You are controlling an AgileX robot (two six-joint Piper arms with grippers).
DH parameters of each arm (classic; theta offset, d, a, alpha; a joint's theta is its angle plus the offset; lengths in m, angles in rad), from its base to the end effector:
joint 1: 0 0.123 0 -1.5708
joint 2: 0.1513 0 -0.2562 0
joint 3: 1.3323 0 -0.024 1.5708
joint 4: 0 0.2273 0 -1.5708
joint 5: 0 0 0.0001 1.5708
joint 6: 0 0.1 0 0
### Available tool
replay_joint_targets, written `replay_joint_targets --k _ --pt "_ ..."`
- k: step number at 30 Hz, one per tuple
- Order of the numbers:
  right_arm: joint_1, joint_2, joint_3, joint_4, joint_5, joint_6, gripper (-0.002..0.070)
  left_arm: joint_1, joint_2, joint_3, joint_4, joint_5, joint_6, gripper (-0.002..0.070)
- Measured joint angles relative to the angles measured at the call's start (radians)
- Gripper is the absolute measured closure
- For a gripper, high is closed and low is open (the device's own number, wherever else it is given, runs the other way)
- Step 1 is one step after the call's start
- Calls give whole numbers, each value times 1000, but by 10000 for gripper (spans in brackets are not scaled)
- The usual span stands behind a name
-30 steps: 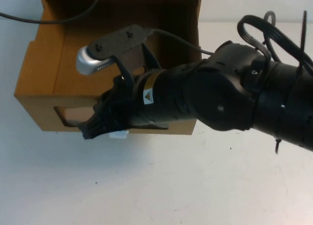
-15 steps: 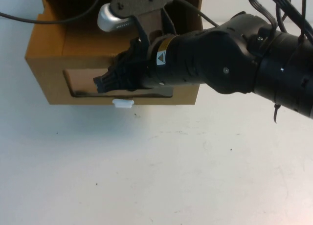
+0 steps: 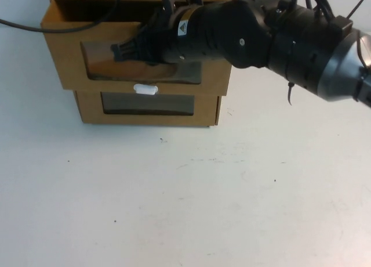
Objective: Close the shoe box
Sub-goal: Close the shoe box with your right arm
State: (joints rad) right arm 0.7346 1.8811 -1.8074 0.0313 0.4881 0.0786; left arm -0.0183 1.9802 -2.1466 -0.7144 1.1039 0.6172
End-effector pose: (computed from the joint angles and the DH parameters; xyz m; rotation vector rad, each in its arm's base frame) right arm 0.3181 0.2893 0.3337 -0.6543 1.9833 0.5345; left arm 0.4095 -0.0660 0.3662 0.5985 2.1185 -0.5890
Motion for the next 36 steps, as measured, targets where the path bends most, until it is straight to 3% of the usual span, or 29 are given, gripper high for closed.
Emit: replay_joint_targets --k 11,20,36 --pt "-57 124 -180 32 17 -7 687 0 0 -2 0 1 0 680" --pt "-82 155 -287 275 277 -211 687 0 0 -2 0 6 -1 680" --pt "-93 186 -358 287 177 -226 687 0 0 -2 -2 10 -1 680"
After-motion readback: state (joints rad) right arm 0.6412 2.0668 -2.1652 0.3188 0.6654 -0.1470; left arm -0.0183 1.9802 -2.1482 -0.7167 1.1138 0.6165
